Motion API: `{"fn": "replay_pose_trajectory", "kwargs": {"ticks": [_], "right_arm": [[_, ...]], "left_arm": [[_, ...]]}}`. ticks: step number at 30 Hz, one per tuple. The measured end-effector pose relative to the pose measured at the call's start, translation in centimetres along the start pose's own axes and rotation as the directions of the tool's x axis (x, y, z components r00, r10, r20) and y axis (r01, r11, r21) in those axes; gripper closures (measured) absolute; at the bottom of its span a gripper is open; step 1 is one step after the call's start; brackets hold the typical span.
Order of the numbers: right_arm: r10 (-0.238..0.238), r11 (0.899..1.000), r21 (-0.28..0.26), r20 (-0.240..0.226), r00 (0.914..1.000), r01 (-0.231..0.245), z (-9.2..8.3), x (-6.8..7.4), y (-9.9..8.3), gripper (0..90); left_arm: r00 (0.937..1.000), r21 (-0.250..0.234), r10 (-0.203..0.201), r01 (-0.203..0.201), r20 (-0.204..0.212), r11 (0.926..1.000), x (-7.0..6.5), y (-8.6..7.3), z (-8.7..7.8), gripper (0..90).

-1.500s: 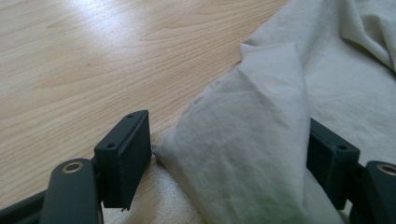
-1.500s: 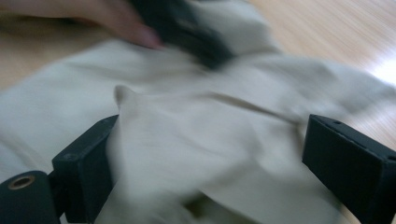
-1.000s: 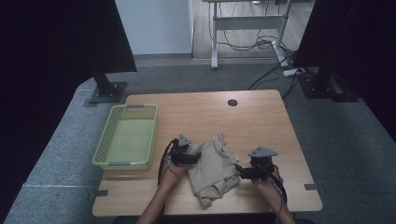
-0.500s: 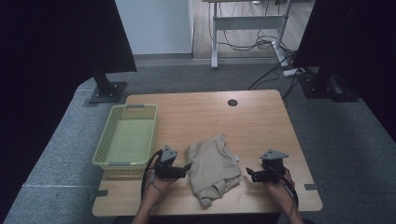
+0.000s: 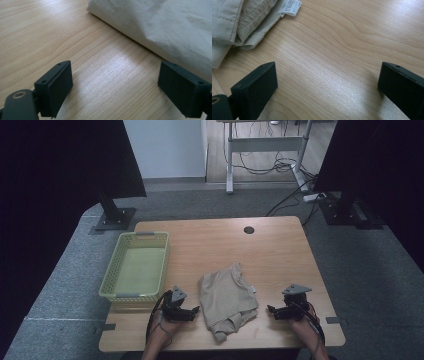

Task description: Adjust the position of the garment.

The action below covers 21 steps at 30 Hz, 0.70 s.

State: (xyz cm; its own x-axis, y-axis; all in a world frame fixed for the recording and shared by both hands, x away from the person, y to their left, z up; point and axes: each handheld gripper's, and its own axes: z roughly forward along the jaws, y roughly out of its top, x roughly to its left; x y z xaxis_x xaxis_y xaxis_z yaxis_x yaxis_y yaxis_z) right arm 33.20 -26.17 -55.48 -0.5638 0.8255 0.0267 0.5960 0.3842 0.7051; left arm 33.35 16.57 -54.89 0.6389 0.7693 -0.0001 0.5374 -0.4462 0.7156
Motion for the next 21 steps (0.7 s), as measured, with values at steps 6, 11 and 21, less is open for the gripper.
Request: {"fn": "replay_pose_trajectory", "kwargs": {"ticks": [6,11,21], "right_arm": [[0.000,1.000,0.002,0.002,1.0000,0.000,0.0,0.1,0.0,1.4],[0.009,1.000,-0.001,-0.009,0.9999,-0.009,-0.1,0.1,-0.1,1.3],[-0.014,0.999,-0.035,-0.064,0.9979,0.012,-1.2,1.3,0.7,2.7]], "left_arm": [[1.0000,0.012,-0.002,0.002,-0.001,0.9999,0.1,0.0,0.0,6.2],[1.0000,0.014,-0.002,0.002,-0.001,0.9999,0.1,-0.1,0.0,6.4],[0.9999,0.013,-0.010,0.010,-0.009,0.9999,0.2,-0.1,0.0,6.5]]}}
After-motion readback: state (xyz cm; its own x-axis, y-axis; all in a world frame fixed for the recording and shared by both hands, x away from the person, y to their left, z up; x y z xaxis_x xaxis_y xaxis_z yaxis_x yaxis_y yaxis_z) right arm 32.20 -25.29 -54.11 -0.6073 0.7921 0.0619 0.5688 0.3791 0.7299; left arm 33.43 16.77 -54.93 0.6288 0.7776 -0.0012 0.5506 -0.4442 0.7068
